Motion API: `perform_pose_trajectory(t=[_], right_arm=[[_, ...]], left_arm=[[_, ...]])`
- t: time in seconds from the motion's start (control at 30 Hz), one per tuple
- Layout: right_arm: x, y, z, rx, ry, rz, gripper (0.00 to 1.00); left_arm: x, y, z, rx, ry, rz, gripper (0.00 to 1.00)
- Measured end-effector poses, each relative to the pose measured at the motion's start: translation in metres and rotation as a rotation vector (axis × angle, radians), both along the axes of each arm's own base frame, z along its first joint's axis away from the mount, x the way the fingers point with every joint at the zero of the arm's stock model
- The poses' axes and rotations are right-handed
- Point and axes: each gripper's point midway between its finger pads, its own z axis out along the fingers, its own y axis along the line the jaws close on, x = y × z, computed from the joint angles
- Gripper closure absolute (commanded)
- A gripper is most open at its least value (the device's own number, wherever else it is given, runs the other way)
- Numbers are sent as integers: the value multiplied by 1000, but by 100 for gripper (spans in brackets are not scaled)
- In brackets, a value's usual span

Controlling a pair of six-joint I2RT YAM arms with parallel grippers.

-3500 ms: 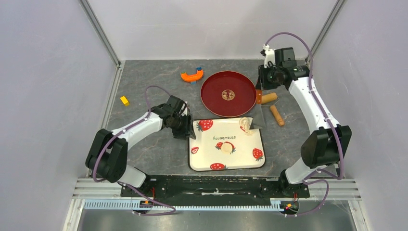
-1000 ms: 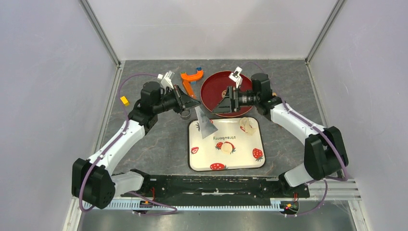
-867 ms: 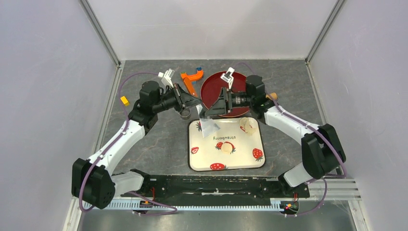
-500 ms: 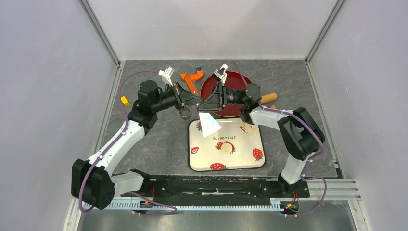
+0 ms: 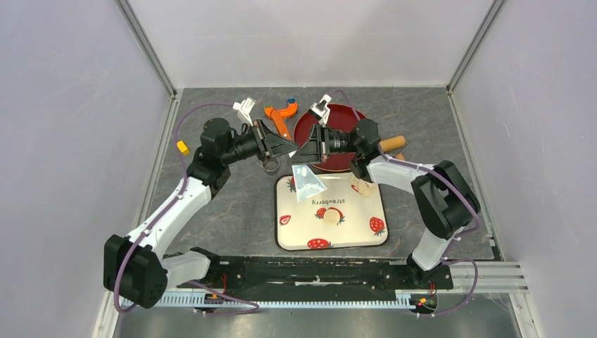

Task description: Roll out the dumpling wrappers from the dough

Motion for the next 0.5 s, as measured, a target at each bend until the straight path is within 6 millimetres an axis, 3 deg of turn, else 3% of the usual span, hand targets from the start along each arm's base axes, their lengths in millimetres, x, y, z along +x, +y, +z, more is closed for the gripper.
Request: perform_pose_trajectory(t=[0.07, 0.17, 0.33, 0.5], right_arm=[[1, 1, -1, -23, -24, -10, 100], [4, 3, -6, -76, -60, -23, 100], [38, 5, -18, -250, -136, -136, 100], [69, -28, -41, -478, -189, -257, 100]], left_arm=[[1, 1, -1, 3, 1, 6, 39], [6, 3, -4, 14, 12, 36, 28], [13, 12, -23, 90, 54, 107, 25], [16, 32, -45, 236, 77, 205, 25]])
